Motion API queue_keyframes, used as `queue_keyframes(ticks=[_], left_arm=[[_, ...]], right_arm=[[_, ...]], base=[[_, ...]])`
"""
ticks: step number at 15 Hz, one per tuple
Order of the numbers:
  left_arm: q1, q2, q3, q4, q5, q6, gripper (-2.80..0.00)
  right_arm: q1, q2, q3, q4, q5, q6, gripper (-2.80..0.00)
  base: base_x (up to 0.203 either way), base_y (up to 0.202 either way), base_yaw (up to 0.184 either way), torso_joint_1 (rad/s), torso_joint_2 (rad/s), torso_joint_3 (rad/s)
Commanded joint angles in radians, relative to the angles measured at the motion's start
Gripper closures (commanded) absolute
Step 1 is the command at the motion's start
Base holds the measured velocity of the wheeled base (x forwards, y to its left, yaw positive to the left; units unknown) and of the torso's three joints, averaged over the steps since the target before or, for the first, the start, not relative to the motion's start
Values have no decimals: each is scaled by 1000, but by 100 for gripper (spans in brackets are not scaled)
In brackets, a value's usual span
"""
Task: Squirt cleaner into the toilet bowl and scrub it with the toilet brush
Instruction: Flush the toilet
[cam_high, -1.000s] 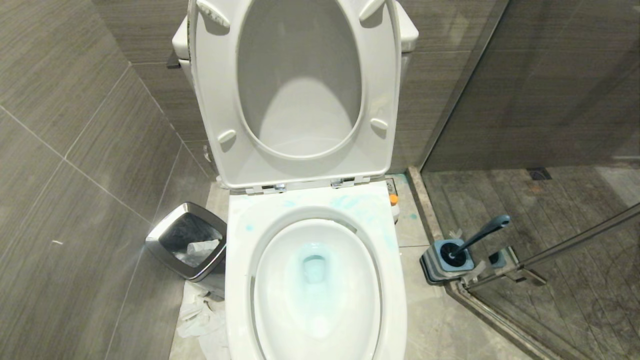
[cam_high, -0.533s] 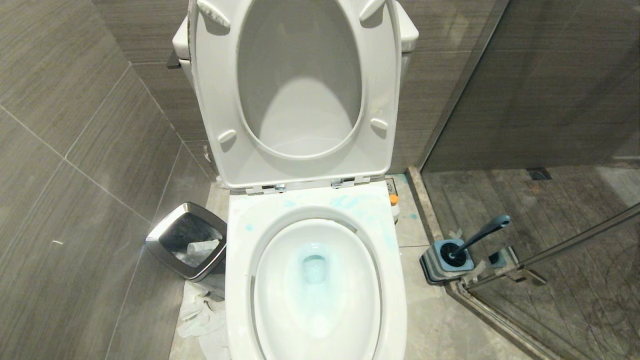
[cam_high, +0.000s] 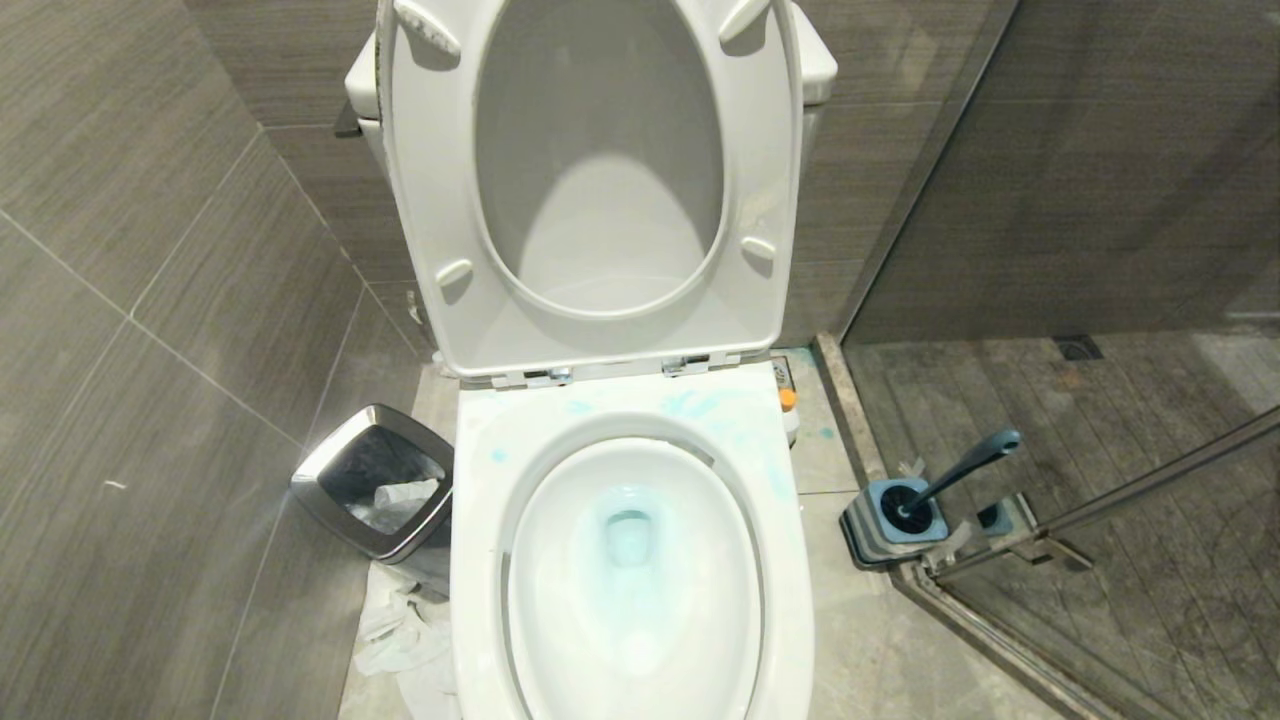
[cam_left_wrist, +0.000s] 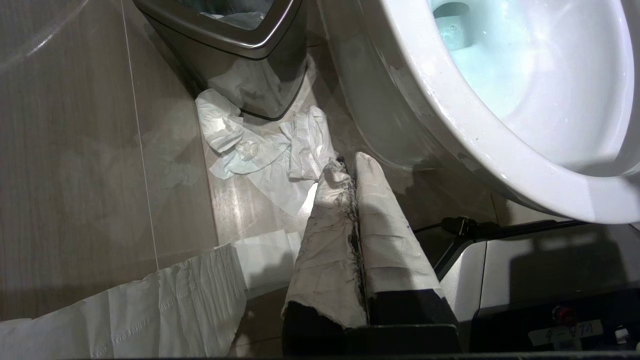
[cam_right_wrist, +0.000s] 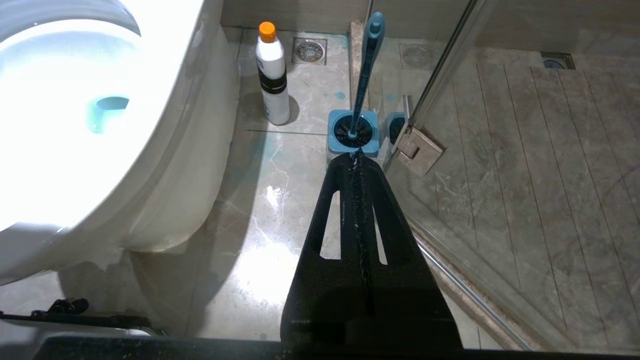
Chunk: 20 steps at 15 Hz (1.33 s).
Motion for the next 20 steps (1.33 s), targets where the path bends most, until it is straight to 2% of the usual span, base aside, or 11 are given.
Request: queue_keyframes(ticks=[1, 20], left_arm=[[0, 2, 0, 0, 0, -2, 0], [0, 2, 2, 0, 0, 0, 0]], right_arm=[[0, 1, 0, 0, 1, -1, 0], [0, 1, 0, 0, 1, -1, 0]], base=[[0, 0, 0, 0, 0, 0], [0, 0, 0, 0, 0, 0]])
